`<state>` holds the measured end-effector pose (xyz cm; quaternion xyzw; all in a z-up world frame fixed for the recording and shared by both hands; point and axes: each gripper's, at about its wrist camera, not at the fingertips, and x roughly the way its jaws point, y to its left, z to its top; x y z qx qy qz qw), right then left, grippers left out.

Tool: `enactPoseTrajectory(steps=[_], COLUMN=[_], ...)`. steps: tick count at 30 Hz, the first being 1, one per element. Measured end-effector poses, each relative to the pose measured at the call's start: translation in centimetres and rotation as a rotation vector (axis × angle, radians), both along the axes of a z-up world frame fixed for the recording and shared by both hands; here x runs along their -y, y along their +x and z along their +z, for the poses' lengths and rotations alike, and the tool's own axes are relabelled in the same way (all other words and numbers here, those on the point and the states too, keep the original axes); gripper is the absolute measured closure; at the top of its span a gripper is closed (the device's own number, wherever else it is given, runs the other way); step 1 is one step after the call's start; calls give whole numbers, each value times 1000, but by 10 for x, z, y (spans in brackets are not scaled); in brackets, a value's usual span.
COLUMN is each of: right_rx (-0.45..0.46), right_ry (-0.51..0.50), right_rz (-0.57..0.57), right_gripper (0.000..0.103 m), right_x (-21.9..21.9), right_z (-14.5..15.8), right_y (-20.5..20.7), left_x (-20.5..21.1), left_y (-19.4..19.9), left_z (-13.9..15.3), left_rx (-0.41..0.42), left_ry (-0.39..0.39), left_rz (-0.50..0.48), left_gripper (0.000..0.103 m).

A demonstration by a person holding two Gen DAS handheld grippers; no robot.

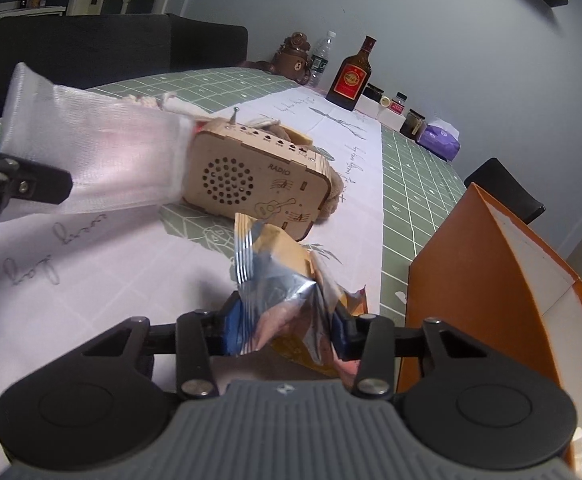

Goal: Organize soft objects
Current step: 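Lift both items over the orange box and open both tools inside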

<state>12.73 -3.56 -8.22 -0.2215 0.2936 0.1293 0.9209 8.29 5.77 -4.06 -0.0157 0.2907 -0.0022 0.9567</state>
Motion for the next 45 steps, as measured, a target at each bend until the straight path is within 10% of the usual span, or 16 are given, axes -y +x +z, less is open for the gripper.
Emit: enactPoseTrajectory(steps=[28,45], right_rx=[130,91], right_ry=[-75,-169], right_rz=[209,73], right_gripper=[64,64], right_x=[37,122], right_z=[96,149], right_y=[-67,-16], left_x=[29,132], left_y=[-53,20], left_z=[74,125], left_rx=[125,84], left_ry=[-60,-81], left_rz=[7,-344], left_gripper=[100,101])
